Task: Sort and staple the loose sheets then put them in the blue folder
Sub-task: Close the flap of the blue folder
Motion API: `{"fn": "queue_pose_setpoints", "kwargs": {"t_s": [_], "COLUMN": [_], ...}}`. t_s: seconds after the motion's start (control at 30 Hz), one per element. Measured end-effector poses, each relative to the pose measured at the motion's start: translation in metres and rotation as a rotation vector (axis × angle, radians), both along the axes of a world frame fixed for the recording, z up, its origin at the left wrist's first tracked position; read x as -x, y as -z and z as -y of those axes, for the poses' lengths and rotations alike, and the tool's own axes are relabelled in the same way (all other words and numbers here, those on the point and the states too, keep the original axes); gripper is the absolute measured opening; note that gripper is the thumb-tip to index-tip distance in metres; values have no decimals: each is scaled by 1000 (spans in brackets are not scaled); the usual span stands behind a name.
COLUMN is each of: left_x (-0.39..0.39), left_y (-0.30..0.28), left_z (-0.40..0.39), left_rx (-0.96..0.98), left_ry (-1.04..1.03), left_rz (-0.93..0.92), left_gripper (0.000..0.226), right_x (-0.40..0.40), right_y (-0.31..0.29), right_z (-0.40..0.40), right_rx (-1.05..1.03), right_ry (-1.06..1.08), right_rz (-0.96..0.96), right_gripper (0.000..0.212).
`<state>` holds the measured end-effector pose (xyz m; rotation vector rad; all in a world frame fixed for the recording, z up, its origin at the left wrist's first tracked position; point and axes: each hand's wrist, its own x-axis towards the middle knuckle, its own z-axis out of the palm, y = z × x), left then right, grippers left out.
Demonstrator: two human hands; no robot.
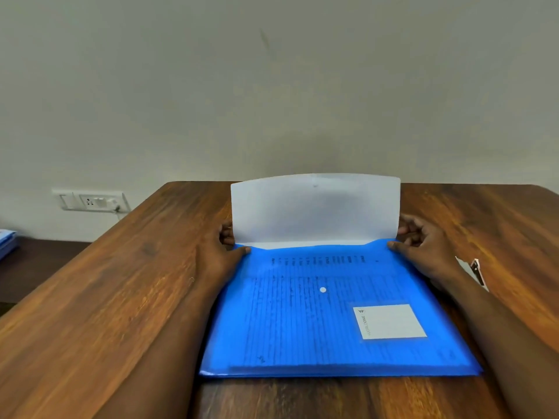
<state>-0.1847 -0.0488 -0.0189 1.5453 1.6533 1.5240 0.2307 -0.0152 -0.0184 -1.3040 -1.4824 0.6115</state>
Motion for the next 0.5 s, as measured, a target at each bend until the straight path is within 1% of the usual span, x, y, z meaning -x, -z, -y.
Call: {"fn": "queue_pose_setpoints", "kwargs": {"t_s": [0.07,0.1,0.17,0.23,0.37,0.43,0.5], "left_x": [-1,-1,1,0,-10,-13,-13], "left_y": [-2,-2,-3,-6,-15,-20,-24], "left_z": [3,5,7,8,19,24,28], "left_rx": [-13,-22,-53,-96,-160,-192,-218], "left_ry": [-4,-17,-27,-8,125,188,250], "left_rz": [36,43,50,64,85,34,-23], "left_gripper": [49,45,34,33,39,41,42], "right_x": [2,3,2,-2,-4,-1,5], "right_y": [-1,-2,-1,1,-4,-10,-16], "right_z": [3,5,5,4,14,18,19], "right_rx": [-47,-63,-109,-157,-207,-219,-228], "right_ry": [22,18,-7,-48,-141,-191,-237], "right_rz": [-49,-87,-155,-205,-299,-291,-237], "right_gripper": [39,30,23,17,28,30,29]}}
